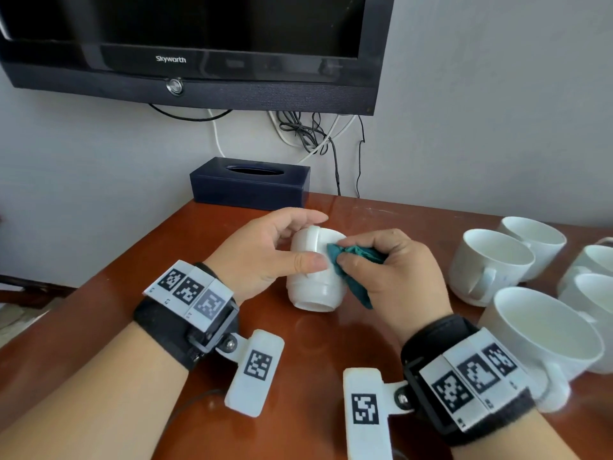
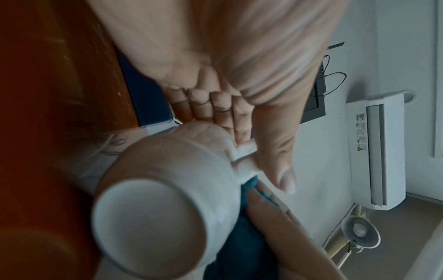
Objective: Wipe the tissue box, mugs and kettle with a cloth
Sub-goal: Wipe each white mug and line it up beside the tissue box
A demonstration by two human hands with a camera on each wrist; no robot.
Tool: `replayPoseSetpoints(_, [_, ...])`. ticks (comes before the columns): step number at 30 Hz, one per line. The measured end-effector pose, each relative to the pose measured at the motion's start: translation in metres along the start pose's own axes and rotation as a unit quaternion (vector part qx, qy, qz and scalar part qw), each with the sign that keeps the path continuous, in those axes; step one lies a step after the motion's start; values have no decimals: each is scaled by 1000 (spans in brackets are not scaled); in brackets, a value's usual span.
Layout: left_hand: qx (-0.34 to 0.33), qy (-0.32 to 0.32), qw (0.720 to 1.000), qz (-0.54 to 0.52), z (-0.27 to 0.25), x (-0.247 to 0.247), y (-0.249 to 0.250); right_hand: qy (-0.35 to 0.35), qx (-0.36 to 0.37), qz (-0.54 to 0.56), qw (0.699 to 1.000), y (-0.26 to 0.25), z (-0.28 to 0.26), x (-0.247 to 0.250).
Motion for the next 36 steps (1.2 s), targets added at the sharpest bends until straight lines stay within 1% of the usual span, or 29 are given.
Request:
replayPoseSetpoints(3, [-16, -23, 1000, 7, 0, -6, 6, 53, 25, 4, 998, -8, 3, 6])
replayPoseSetpoints(5, [-23, -30, 999, 6, 0, -7, 8, 62, 42, -5, 997, -13, 2, 6])
replayPoseSetpoints(6, [-24, -31, 999, 7, 0, -7, 7, 57, 48, -15, 997, -14, 2, 5])
replayPoseSetpoints(8, [-20, -21, 1000, 5, 0, -4, 4, 21, 49, -30, 998, -15, -1, -1])
replayPoseSetpoints(10, [-8, 5, 1000, -14, 0, 0, -1, -22, 37, -37, 998, -13, -3, -10])
replayPoseSetpoints(12, [3, 29, 999, -43, 0, 4, -6, -48, 26, -42, 998, -11, -4, -14])
replayPoseSetpoints(16, [13, 55, 997, -49, -1, 8, -9, -81, 22, -40, 996, -9, -6, -15])
replayPoseSetpoints(20, [23, 82, 995, -60, -1, 12, -11, -94, 17, -41, 995, -6, -8, -15])
replayPoseSetpoints(25, [45, 112, 989, -83, -3, 16, -18, -99, -19, -30, 994, 6, -5, -14])
replayPoseSetpoints(28, [59, 123, 986, -92, -4, 17, -21, -96, -83, 29, 992, 21, -1, -13])
replayPoseSetpoints(31, [67, 124, 986, -84, -3, 18, -22, -44, -124, 87, 988, 33, 6, -2])
replayPoseSetpoints(32, [66, 123, 987, -77, -3, 18, -21, -30, -120, 92, 988, 35, 8, 0])
replayPoseSetpoints(34, [60, 118, 989, -64, -3, 18, -20, -25, -79, 69, 994, 28, 8, 1])
replayPoseSetpoints(36, [55, 114, 990, -56, -3, 18, -18, -56, -21, 35, 998, 13, 2, -8])
Point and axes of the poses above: each hand's wrist, its own z-axis towards the middle knuckle, its own x-axis out of the back of the hand, y = z × x, the point moved 9 cm from there along z, towards the middle knuckle, and after that the axes turned 8 degrees about -x, right-handed, at the moved point
